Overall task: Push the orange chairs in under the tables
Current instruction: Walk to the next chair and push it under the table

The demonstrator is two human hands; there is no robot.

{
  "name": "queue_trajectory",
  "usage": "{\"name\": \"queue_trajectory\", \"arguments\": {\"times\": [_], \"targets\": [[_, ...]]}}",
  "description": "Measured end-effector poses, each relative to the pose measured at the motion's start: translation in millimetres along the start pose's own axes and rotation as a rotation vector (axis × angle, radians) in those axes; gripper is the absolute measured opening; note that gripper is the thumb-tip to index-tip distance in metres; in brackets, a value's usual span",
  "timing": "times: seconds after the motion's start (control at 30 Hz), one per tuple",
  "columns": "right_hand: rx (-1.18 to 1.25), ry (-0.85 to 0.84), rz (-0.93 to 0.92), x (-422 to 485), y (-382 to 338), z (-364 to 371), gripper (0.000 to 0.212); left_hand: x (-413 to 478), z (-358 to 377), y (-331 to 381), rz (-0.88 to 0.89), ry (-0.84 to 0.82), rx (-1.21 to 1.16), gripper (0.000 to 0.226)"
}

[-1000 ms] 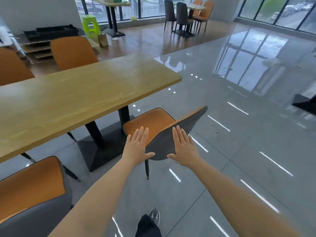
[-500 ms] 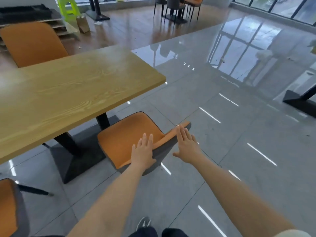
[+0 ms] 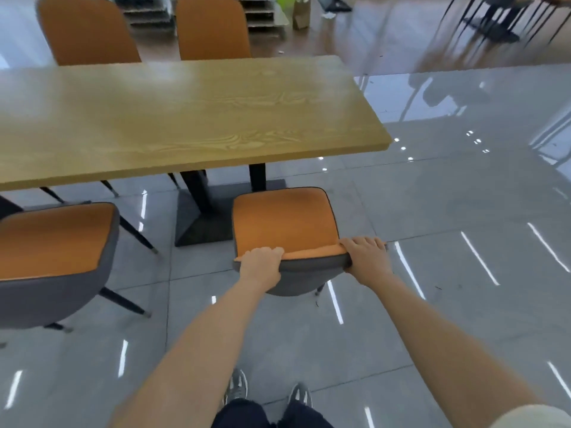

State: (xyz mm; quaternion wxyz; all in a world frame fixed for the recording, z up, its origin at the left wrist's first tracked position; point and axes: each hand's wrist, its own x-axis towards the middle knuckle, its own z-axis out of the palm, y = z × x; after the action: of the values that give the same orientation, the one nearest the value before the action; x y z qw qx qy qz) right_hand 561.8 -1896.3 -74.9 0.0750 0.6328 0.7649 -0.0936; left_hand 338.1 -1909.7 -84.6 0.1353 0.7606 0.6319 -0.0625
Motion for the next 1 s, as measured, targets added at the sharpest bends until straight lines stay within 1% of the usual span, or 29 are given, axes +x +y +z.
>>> {"name": "queue_trajectory", "arguments": {"times": [0.13, 0.27, 0.43, 0.5, 0.6, 0.7, 0.77, 1.0], "targets": [[-0.018, -0.083, -0.003, -3.8, -2.2, 1.0, 0.040, -15.0, 5.7, 1.1, -0.001, -0.006, -0.005, 0.011], [0.007, -0.076, -0.023, -11.5, -18.4, -2.2, 0.041, -27.8, 3.4, -9.2, -0.015, 0.004, 0.008, 0.010], [0.038, -0.132, -0.084, -14.1, -53.3, -3.7, 0.041, -53.2, 0.1, -39.1, -0.048, -0.026, -0.018, 0.009], [0.053, -0.136, -0.105, -14.0, -68.6, -2.8, 0.041, -63.8, -0.5, -53.2, -0.064, -0.033, -0.021, 0.003], [0.053, -0.138, -0.133, -13.0, -95.3, -2.0, 0.041, -76.4, 0.6, -76.5, -0.097, -0.037, -0.018, 0.011], [0.055, -0.127, -0.155, -10.7, -122.9, 0.1, 0.039, -86.2, 0.4, -102.0, -0.123, -0.024, -0.014, 0.005], [0.048, -0.122, -0.170, -8.1, -141.1, 1.3, 0.037, -91.3, 1.8, -119.5, -0.136, -0.017, -0.008, 0.013], [0.030, -0.118, -0.185, 11.3, -192.2, -0.4, 0.039, -95.1, -2.3, -172.3, -0.169, 0.022, -0.033, 0.025]]}}
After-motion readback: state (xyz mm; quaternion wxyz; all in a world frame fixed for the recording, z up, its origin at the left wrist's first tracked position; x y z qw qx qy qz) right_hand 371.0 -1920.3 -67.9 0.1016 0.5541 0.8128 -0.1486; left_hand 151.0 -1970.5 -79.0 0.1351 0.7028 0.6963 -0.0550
